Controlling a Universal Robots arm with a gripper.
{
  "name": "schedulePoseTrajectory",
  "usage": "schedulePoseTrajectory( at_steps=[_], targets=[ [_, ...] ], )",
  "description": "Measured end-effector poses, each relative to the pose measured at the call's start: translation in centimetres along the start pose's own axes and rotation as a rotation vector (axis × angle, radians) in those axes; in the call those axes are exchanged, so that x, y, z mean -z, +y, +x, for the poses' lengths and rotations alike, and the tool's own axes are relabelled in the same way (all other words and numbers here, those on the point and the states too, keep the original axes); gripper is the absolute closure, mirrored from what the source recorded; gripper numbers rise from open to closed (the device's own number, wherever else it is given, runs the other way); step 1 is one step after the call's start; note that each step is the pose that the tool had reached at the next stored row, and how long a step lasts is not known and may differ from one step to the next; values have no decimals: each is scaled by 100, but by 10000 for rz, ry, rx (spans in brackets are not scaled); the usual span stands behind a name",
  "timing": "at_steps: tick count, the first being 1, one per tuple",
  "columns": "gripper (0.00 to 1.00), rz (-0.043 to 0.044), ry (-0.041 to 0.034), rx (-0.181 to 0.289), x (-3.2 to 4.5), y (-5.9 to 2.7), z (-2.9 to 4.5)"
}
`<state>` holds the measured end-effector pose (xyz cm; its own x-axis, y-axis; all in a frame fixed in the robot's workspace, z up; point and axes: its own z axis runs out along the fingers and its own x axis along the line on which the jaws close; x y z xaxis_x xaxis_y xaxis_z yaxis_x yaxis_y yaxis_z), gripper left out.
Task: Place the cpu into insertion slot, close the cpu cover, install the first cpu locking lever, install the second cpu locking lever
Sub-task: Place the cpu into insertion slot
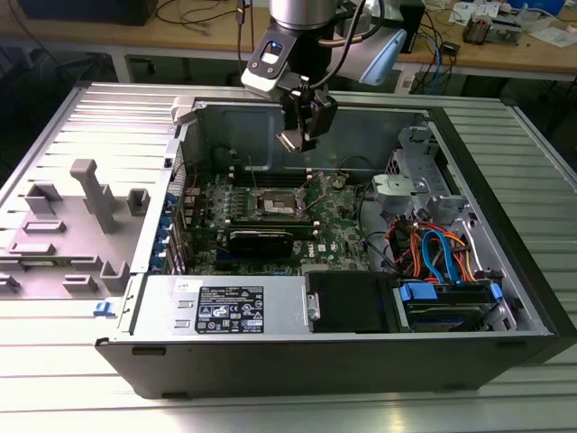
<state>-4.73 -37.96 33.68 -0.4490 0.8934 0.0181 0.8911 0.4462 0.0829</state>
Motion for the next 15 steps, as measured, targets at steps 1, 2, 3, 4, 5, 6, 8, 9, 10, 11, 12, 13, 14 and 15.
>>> schedulePoseTrajectory(
  at_steps=[1,2,3,4,5,6,8,9,10,11,12,13,14,15],
  targets=[
    [46,0,0,0,0,0,0],
    [46,0,0,-6,0,0,0],
    [46,-1,-4,-48,0,0,0],
    [46,-6,-12,-162,-2,0,0],
    [46,-10,-24,-317,-5,0,0],
    [46,-11,-42,-513,-7,0,0],
    [46,-11,-60,-733,-14,-1,0],
    [46,-13,-68,-832,-23,-4,1],
    [46,-13,-71,-875,-30,-10,-4],
    [46,-15,-74,-915,-39,-14,-7],
    [46,-17,-78,-967,-45,-14,-8],
    [46,-17,-91,-1101,-53,-14,-9],
    [46,-20,-101,-1235,-61,-15,-9],
    [46,-24,-120,-1458,-74,-16,-10]
  ],
)
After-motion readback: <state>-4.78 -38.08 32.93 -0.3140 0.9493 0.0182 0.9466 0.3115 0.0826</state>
